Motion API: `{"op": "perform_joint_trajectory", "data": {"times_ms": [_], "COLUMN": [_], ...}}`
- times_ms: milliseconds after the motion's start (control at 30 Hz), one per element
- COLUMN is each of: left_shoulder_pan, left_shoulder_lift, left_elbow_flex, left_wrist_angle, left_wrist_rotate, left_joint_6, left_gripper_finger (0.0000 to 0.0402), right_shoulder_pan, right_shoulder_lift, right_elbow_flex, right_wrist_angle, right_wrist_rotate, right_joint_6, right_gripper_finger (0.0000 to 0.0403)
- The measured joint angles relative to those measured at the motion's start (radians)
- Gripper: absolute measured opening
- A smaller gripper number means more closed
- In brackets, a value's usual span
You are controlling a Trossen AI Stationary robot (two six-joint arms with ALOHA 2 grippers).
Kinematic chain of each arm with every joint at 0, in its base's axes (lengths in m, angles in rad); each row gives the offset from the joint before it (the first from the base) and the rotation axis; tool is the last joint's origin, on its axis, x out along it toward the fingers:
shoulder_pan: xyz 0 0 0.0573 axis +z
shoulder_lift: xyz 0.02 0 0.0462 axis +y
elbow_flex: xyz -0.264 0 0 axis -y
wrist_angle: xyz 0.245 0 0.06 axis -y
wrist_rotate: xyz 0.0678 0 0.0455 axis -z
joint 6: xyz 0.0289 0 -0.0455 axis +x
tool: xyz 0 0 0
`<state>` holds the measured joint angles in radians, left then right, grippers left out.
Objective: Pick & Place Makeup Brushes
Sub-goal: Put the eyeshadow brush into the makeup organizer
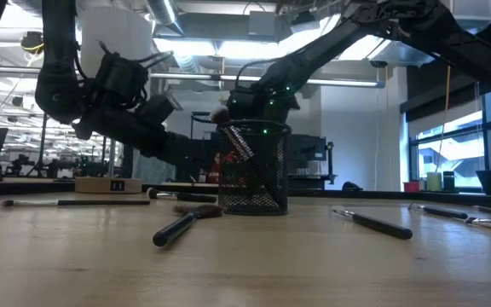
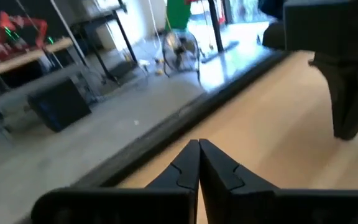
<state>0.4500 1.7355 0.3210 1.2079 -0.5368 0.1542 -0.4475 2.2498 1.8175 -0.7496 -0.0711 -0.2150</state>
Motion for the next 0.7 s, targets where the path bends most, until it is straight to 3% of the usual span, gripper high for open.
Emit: {"op": "perform_joint_trajectory", "data": {"times_ms": [267,467,600,700], "left_shoulder_pan": [0.011,0.011,-0.015,-0.037], "left_shoulder_lift": [-0.003,-0.005,-0.004,-0.004], "left_elbow_flex": [0.0,0.0,-0.023,-0.032], "left_wrist_angle": [0.097,0.165,0.146,0.149], "left_wrist_rotate": [0.046,0.049,0.063,0.088], "left_joint_6": [0.107,0.243,0.153,0.161], "left_gripper_finger": [0.0005,0.0004,0.0004,0.0004], "right_shoulder_pan": [-0.001,0.012,0.067,0.121], "right_shoulder_lift": [-0.047,-0.144,-0.244,-0.333], "right_elbow_flex": [0.103,0.1,-0.004,-0.202], "right_wrist_angle": [0.02,0.191,0.404,0.652], "right_wrist_rotate": [-0.082,-0.122,-0.11,-0.096], "right_joint_6": [0.136,0.247,0.249,0.203], "right_gripper_finger": [0.0002,0.0002,0.0001,0.0001]}}
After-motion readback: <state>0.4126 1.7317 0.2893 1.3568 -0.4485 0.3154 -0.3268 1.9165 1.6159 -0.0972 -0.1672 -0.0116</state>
